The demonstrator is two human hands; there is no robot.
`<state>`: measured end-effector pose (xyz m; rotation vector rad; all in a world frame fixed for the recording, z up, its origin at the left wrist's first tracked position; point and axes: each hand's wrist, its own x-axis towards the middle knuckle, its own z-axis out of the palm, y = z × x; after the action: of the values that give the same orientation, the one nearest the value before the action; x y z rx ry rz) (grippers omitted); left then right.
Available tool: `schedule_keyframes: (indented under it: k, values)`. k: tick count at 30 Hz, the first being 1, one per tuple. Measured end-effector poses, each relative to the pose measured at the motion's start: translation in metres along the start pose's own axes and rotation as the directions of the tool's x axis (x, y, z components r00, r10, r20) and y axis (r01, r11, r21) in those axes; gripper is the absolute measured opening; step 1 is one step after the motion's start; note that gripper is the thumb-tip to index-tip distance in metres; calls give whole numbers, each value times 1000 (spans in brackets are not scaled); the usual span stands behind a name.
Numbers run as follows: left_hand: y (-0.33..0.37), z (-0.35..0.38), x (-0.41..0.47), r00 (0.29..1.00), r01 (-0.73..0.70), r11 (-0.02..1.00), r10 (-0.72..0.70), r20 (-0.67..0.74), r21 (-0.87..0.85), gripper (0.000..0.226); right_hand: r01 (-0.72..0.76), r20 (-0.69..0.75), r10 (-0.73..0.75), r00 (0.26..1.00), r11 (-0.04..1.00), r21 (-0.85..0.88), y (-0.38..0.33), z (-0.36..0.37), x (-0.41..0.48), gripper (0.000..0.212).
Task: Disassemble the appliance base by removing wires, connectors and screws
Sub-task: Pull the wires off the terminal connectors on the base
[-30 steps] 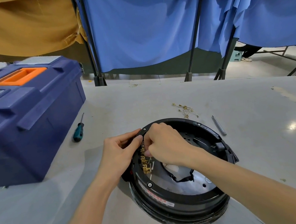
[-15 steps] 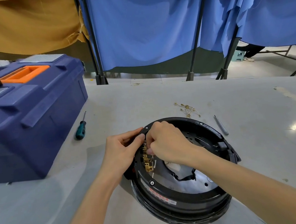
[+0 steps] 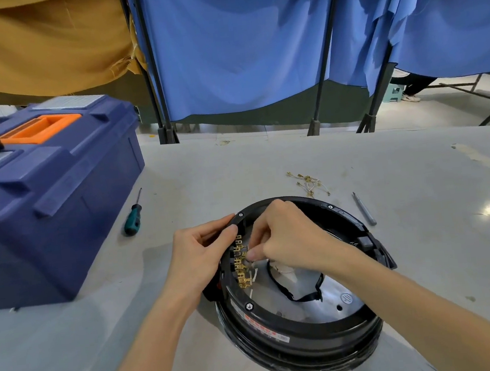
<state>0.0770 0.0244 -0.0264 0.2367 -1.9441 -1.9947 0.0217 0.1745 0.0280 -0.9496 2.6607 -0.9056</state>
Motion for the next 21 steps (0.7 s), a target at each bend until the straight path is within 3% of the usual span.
schedule_keyframes:
  k: [5, 8, 21]
  values:
    - [0, 0, 0, 1000, -12, 1000, 12, 4, -2, 20, 92, 25, -95, 995, 989, 112, -2, -8, -12, 8]
    - [0, 1, 0, 1000, -4, 1000, 4, -10, -17, 24, 98, 90, -101, 991, 994, 42, -5, -3, -17, 4]
    - [0, 0, 1, 1000, 2, 999, -3, -2, -32, 19, 92, 130, -72, 989, 984, -156, -17, 4, -9, 7]
